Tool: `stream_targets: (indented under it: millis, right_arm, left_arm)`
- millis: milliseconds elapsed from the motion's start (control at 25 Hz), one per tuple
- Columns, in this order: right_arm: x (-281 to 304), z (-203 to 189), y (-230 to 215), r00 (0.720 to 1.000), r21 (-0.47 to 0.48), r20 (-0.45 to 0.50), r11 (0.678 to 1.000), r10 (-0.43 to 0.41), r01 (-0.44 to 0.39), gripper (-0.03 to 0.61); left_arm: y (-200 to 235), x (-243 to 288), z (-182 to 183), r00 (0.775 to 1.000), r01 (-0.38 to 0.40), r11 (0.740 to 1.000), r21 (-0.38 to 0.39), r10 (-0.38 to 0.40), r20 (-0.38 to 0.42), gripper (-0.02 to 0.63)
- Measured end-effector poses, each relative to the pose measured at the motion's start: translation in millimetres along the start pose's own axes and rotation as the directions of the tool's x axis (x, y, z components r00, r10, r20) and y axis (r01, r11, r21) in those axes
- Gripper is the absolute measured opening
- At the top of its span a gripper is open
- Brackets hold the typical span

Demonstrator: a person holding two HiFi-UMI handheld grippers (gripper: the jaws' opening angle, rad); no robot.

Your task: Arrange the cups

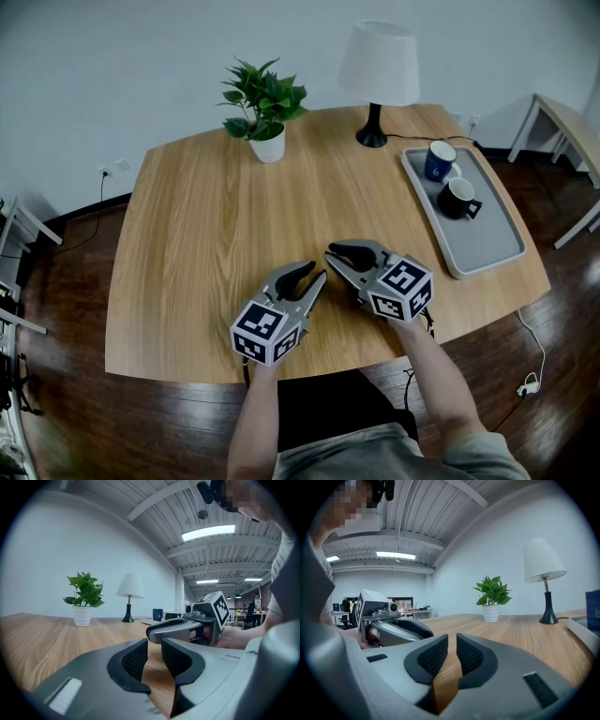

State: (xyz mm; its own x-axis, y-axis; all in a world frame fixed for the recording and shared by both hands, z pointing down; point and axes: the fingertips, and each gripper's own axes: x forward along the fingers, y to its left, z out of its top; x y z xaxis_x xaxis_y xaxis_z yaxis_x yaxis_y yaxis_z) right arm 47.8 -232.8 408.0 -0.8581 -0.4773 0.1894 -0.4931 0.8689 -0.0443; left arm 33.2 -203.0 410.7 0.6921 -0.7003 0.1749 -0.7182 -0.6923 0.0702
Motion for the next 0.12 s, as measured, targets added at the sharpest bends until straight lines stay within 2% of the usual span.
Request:
stream_targets:
  millis: [120]
  right_arm:
    - [0.0, -0.1, -0.1, 1.000, 0.000, 0.000, 1.000, 0.000, 0.000, 0.055]
  left_arm:
    - [-0.2, -0.1, -0.2, 1.000, 0.000, 1.000, -0.001, 0.000, -0.001, 0.101]
